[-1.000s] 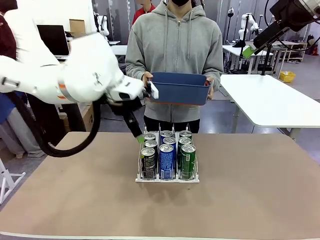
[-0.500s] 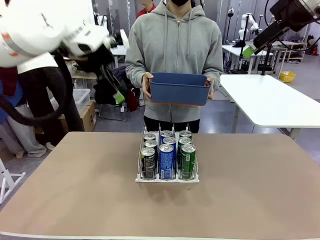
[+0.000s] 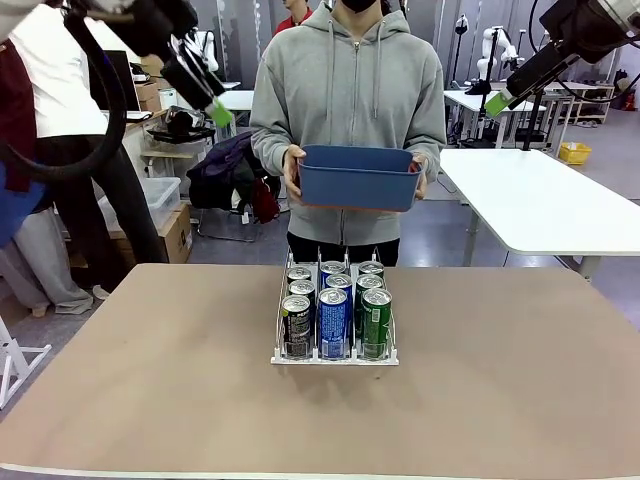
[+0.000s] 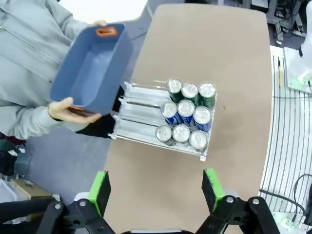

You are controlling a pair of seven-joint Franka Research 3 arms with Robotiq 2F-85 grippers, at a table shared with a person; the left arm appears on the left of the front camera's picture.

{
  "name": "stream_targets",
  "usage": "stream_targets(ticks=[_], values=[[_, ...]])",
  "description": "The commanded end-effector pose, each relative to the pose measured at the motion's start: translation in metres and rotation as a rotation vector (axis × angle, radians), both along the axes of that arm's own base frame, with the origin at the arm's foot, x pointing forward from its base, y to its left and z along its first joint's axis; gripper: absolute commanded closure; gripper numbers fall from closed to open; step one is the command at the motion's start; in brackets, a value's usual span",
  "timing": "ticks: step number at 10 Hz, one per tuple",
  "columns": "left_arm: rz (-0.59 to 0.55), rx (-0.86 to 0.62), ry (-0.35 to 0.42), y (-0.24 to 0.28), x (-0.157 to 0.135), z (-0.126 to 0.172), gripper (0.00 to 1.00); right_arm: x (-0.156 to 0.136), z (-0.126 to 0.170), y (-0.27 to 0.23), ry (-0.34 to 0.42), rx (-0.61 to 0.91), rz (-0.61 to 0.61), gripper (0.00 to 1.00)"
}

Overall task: Fill the beverage cans into the dispenser.
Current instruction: Place the picked Pepsi coke in the line of the Automatic Can Dispenser with the same cans.

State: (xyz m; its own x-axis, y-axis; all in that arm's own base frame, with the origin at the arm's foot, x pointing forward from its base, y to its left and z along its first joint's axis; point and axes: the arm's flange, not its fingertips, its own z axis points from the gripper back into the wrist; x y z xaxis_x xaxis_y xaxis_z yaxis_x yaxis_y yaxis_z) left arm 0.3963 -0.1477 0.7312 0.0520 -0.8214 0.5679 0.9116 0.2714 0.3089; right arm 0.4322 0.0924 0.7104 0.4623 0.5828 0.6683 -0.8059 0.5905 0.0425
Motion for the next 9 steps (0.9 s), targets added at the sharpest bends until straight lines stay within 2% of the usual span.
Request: stream_targets(ticks=[1, 3, 5, 7, 8, 9], values=[[0.064, -0.071, 0.004, 0.004, 0.000, 0.012, 0.00, 0.000, -0.001, -0.001, 0.004, 0.010, 0.006, 0.00], [0.149, -0.144, 0.050, 0.005, 0.000, 0.021, 0.00, 0.000, -0.001, -0.001, 0.004, 0.010, 0.006, 0.00], [0.188, -0.172, 0.075, 0.007, 0.001, 0.023, 0.00, 0.000, -0.001, -0.001, 0.004, 0.010, 0.006, 0.00], [0.192, -0.097, 0.049, 0.002, -0.001, 0.015, 0.00, 0.000, -0.001, -0.001, 0.004, 0.010, 0.006, 0.00], [0.207, 0.003, 0.033, -0.012, 0.007, -0.005, 0.00, 0.000, -0.001, -0.001, 0.004, 0.010, 0.006, 0.00], [0.180, -0.137, 0.075, 0.006, 0.000, 0.023, 0.00, 0.000, -0.001, -0.001, 0.004, 0.010, 0.006, 0.00]])
